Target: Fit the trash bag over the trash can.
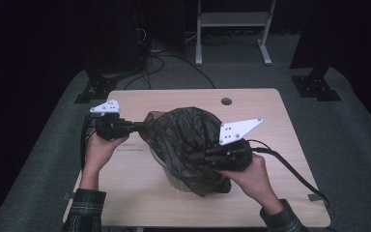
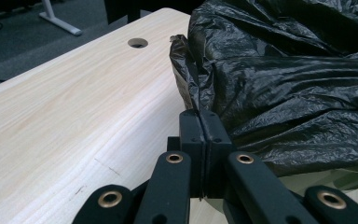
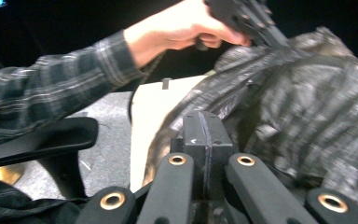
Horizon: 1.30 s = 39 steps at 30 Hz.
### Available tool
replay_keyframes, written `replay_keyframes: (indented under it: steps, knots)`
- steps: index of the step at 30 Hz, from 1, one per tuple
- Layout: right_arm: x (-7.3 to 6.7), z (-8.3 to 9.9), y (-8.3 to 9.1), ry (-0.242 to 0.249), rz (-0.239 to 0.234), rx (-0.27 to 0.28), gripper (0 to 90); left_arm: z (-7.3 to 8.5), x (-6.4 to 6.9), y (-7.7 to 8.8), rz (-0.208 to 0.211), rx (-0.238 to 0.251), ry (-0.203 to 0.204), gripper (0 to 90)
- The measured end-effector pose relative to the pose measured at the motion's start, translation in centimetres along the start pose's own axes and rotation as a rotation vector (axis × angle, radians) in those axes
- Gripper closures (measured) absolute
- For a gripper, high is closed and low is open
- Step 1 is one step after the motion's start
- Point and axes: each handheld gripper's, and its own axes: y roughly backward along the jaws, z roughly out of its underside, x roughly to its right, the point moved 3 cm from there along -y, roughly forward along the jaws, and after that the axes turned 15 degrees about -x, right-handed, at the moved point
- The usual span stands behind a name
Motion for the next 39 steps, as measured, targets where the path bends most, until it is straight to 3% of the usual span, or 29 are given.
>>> replay_keyframes:
  steps: [5,12,21,23,26,30,36,39]
  knots:
    - [-1.7,-0.6,-0.8,0.046,-0.062,0.023,89.9,0.0,0.0,0.2,-0.002,-0.003,-0.002,89.3]
    - [-3.7,-0.6,-3.3,0.106,-0.075,-0.025,89.9,0.9,-0.5,-0.5,0.001,-0.030,0.031,89.3]
    - [-4.3,0.2,-5.9,0.121,-0.063,-0.083,89.9,2.6,-1.4,-3.8,-0.003,-0.133,0.067,89.3]
    - [-4.3,0.3,-6.0,0.126,-0.056,-0.087,84.5,2.6,-1.4,-4.2,-0.004,-0.141,0.064,89.3]
    - [-4.3,0.1,-5.0,0.124,-0.043,-0.064,72.5,2.5,-1.4,-4.3,-0.002,-0.137,0.061,89.3]
    - [-4.0,0.1,-2.2,0.121,0.014,-0.012,69.1,2.6,-1.4,-3.9,-0.009,-0.136,0.065,89.3]
    - [-1.2,2.4,3.0,0.036,0.148,0.062,61.9,2.9,-1.7,-3.7,-0.015,-0.138,0.074,89.3]
    - [0.4,4.2,4.9,-0.019,0.189,0.081,57.2,3.0,-1.7,-3.9,-0.006,-0.137,0.077,89.3]
